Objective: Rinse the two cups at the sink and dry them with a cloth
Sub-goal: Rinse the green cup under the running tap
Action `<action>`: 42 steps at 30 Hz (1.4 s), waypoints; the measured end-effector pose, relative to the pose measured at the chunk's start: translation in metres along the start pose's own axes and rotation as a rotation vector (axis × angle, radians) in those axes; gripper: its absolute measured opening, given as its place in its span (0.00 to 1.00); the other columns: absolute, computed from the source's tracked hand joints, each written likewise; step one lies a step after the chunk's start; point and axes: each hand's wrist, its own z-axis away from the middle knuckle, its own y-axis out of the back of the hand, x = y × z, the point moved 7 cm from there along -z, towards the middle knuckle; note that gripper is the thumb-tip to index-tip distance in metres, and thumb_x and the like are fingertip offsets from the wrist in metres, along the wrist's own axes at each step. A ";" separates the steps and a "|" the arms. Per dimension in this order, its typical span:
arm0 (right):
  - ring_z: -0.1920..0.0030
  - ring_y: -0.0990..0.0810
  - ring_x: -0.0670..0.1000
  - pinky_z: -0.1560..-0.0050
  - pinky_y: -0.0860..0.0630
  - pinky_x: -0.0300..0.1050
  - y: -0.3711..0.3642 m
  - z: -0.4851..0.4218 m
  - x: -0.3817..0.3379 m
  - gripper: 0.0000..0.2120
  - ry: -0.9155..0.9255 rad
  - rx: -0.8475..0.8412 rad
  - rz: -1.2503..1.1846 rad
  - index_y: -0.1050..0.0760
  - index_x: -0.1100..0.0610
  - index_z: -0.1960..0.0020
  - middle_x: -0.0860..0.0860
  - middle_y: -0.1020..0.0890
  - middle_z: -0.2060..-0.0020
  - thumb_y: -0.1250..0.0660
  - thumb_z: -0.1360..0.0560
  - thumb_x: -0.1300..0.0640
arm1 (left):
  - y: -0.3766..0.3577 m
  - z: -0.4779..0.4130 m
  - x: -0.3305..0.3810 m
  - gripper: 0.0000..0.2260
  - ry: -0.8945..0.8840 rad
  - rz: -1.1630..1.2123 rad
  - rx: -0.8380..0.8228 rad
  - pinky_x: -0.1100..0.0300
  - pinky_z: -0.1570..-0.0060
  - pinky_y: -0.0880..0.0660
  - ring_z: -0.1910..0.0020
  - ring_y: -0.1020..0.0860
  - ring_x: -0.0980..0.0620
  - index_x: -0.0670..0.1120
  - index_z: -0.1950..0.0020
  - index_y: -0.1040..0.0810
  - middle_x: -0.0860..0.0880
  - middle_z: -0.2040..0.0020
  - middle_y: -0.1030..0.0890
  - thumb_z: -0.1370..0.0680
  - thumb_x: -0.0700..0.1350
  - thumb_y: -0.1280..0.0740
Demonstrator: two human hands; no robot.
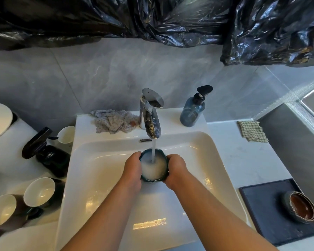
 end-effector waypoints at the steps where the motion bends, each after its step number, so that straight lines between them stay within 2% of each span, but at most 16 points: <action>1: 0.50 0.19 0.61 0.36 0.25 0.66 0.000 -0.002 0.001 0.11 0.003 0.004 0.002 0.25 0.60 0.50 0.59 0.19 0.52 0.45 0.27 0.62 | 0.002 -0.002 -0.001 0.12 -0.005 -0.012 0.005 0.51 0.54 0.31 0.55 0.25 0.44 0.46 0.56 0.22 0.42 0.55 0.20 0.19 0.48 0.42; 3: 0.54 0.24 0.60 0.36 0.25 0.62 -0.003 0.000 0.003 0.11 0.010 -0.013 -0.002 0.27 0.58 0.51 0.59 0.21 0.54 0.45 0.29 0.61 | 0.005 -0.002 -0.001 0.13 -0.016 -0.019 0.017 0.51 0.51 0.28 0.53 0.24 0.43 0.46 0.56 0.21 0.42 0.53 0.19 0.18 0.49 0.41; 5: 0.55 0.24 0.59 0.44 0.21 0.53 -0.005 0.004 0.004 0.10 0.022 -0.025 -0.017 0.26 0.59 0.52 0.58 0.21 0.57 0.44 0.29 0.60 | 0.003 0.001 0.000 0.13 -0.051 -0.031 0.002 0.47 0.44 0.25 0.48 0.21 0.40 0.46 0.52 0.19 0.42 0.49 0.17 0.18 0.51 0.40; 7: 0.56 0.21 0.59 0.51 0.22 0.51 -0.005 0.005 0.003 0.12 0.040 -0.047 -0.052 0.21 0.60 0.55 0.58 0.17 0.60 0.43 0.26 0.60 | 0.001 0.005 0.003 0.15 -0.121 -0.038 -0.031 0.43 0.39 0.25 0.44 0.20 0.38 0.45 0.47 0.18 0.40 0.46 0.17 0.21 0.52 0.39; 9: 0.56 0.18 0.60 0.48 0.21 0.54 -0.005 0.004 0.003 0.13 0.061 -0.068 -0.095 0.18 0.59 0.55 0.59 0.15 0.61 0.41 0.26 0.59 | 0.000 0.010 0.008 0.15 -0.213 -0.019 -0.053 0.43 0.41 0.24 0.45 0.20 0.38 0.44 0.48 0.18 0.37 0.46 0.18 0.24 0.51 0.39; 12: 0.55 0.18 0.60 0.44 0.21 0.58 -0.005 0.003 0.000 0.13 0.125 -0.084 -0.158 0.18 0.58 0.52 0.60 0.15 0.58 0.41 0.25 0.58 | -0.003 0.017 0.018 0.10 -0.330 0.015 -0.091 0.47 0.48 0.25 0.49 0.21 0.41 0.45 0.52 0.20 0.36 0.49 0.19 0.22 0.45 0.40; 15: 0.55 0.18 0.58 0.50 0.20 0.53 -0.003 0.003 -0.006 0.14 0.174 -0.083 -0.195 0.18 0.60 0.48 0.60 0.16 0.57 0.42 0.24 0.58 | -0.008 0.026 0.028 0.07 -0.399 -0.026 -0.170 0.48 0.50 0.23 0.51 0.19 0.43 0.48 0.50 0.21 0.41 0.52 0.18 0.26 0.46 0.35; 19: 0.57 0.19 0.55 0.51 0.20 0.52 -0.001 0.005 -0.016 0.14 0.279 -0.089 -0.190 0.19 0.59 0.54 0.56 0.16 0.63 0.44 0.24 0.59 | -0.014 0.034 0.032 0.23 -0.445 -0.247 -0.198 0.53 0.51 0.18 0.47 0.19 0.48 0.56 0.45 0.25 0.47 0.47 0.19 0.38 0.55 0.28; 22: 0.65 0.22 0.49 0.62 0.22 0.44 0.000 0.010 -0.025 0.15 0.372 -0.103 -0.135 0.23 0.58 0.61 0.48 0.19 0.75 0.47 0.24 0.64 | -0.014 0.038 0.034 0.25 -0.435 -0.342 -0.083 0.52 0.56 0.16 0.48 0.20 0.51 0.57 0.43 0.27 0.52 0.46 0.21 0.38 0.53 0.25; 25: 0.70 0.21 0.46 0.72 0.23 0.37 0.001 0.016 -0.029 0.16 0.426 -0.103 -0.092 0.24 0.57 0.62 0.45 0.21 0.78 0.47 0.24 0.65 | -0.016 0.038 0.033 0.24 -0.420 -0.317 -0.021 0.51 0.57 0.16 0.49 0.19 0.49 0.56 0.44 0.27 0.51 0.47 0.20 0.36 0.53 0.22; 29: 0.68 0.23 0.50 0.65 0.24 0.45 -0.001 0.021 -0.029 0.16 0.462 -0.077 -0.084 0.22 0.56 0.64 0.51 0.21 0.71 0.46 0.25 0.65 | -0.017 0.037 0.031 0.21 -0.411 -0.249 0.045 0.49 0.55 0.16 0.50 0.18 0.46 0.54 0.45 0.23 0.48 0.48 0.18 0.34 0.56 0.25; 32: 0.70 0.23 0.50 0.68 0.27 0.42 -0.002 0.021 -0.026 0.17 0.456 -0.078 -0.146 0.23 0.56 0.66 0.52 0.23 0.72 0.46 0.25 0.66 | -0.019 0.037 0.037 0.08 -0.450 -0.184 0.039 0.62 0.66 0.22 0.56 0.18 0.47 0.48 0.51 0.21 0.47 0.56 0.18 0.24 0.52 0.29; 33: 0.71 0.23 0.50 0.68 0.28 0.41 -0.003 0.021 -0.024 0.18 0.441 -0.080 -0.167 0.23 0.55 0.67 0.51 0.23 0.72 0.46 0.25 0.66 | -0.019 0.036 0.039 0.07 -0.452 -0.162 0.048 0.64 0.69 0.24 0.58 0.19 0.47 0.47 0.53 0.21 0.46 0.58 0.18 0.21 0.50 0.32; 35: 0.68 0.24 0.52 0.67 0.30 0.42 -0.005 0.019 -0.022 0.18 0.420 -0.086 -0.191 0.24 0.55 0.67 0.53 0.23 0.71 0.47 0.26 0.65 | -0.017 0.032 0.038 0.09 -0.412 -0.122 0.071 0.63 0.69 0.25 0.59 0.20 0.47 0.45 0.54 0.21 0.45 0.59 0.19 0.19 0.47 0.38; 38: 0.66 0.25 0.53 0.65 0.30 0.43 -0.005 0.017 -0.022 0.16 0.400 -0.073 -0.199 0.24 0.56 0.65 0.53 0.24 0.69 0.47 0.26 0.65 | -0.014 0.028 0.035 0.10 -0.367 -0.086 0.083 0.58 0.62 0.25 0.57 0.22 0.46 0.45 0.54 0.22 0.44 0.57 0.20 0.19 0.44 0.41; 42: 0.65 0.23 0.53 0.62 0.27 0.44 -0.006 0.016 -0.020 0.16 0.336 -0.088 -0.281 0.22 0.56 0.64 0.51 0.20 0.72 0.45 0.24 0.63 | -0.003 0.026 0.039 0.12 -0.346 0.003 0.103 0.60 0.65 0.27 0.59 0.21 0.48 0.45 0.52 0.22 0.44 0.57 0.19 0.18 0.42 0.44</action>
